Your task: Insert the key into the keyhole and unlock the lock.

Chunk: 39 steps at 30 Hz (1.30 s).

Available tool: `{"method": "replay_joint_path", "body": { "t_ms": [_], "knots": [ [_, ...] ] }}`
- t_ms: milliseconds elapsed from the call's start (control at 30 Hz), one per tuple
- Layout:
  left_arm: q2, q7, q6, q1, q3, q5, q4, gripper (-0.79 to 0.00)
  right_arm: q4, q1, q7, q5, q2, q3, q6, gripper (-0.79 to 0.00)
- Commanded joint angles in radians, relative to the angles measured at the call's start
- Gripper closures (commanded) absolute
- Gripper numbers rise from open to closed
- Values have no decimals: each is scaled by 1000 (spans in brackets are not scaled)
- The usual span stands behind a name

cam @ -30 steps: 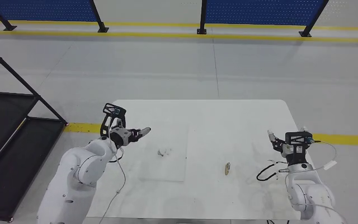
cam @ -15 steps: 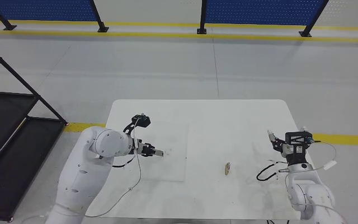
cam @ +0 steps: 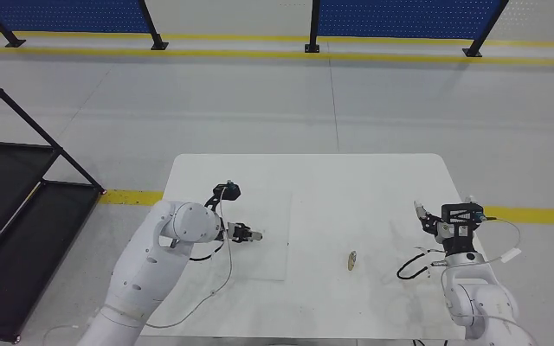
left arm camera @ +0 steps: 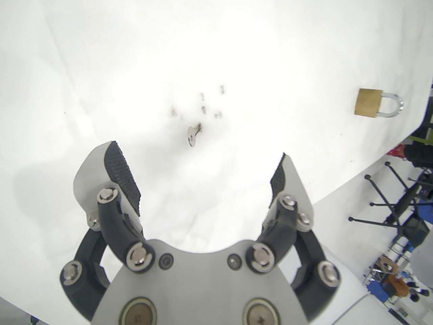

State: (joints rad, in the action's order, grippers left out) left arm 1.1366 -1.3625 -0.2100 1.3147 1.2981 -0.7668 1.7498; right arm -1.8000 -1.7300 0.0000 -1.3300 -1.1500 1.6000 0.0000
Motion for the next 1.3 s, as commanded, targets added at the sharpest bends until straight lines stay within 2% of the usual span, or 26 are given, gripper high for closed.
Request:
{"method": "replay_joint_path", "body": {
  "t_ms": [0, 33, 67, 133, 167, 367, 567, 1033, 1267],
  "knots": [
    [-1, 11, -21, 5, -6, -24, 10, -674, 0, 0, 0, 0, 0, 0, 0, -785],
    [-2, 10, -23, 9, -10, -28, 15, -560, 0, 0, 0, 0, 0, 0, 0, -785],
    [-2, 10, -26, 11, -10, -31, 19, -483, 0, 0, 0, 0, 0, 0, 0, -785],
    [-4, 10, -30, 14, -11, -42, 25, -437, 0, 0, 0, 0, 0, 0, 0, -785],
    [-5, 8, -30, 15, -12, -43, 26, -379, 0, 0, 0, 0, 0, 0, 0, -785],
    [-8, 15, -21, 22, -19, -50, 15, -329, 0, 0, 0, 0, 0, 0, 0, -785],
    [-9, 25, -19, 17, -31, -41, -7, -314, 0, 0, 0, 0, 0, 0, 0, -785],
    [-8, 39, -20, -21, -69, -17, -52, -249, 0, 0, 0, 0, 0, 0, 0, -785],
    [-8, 41, -20, -39, -84, -17, -73, -172, 0, 0, 0, 0, 0, 0, 0, -785]
  ]
}}
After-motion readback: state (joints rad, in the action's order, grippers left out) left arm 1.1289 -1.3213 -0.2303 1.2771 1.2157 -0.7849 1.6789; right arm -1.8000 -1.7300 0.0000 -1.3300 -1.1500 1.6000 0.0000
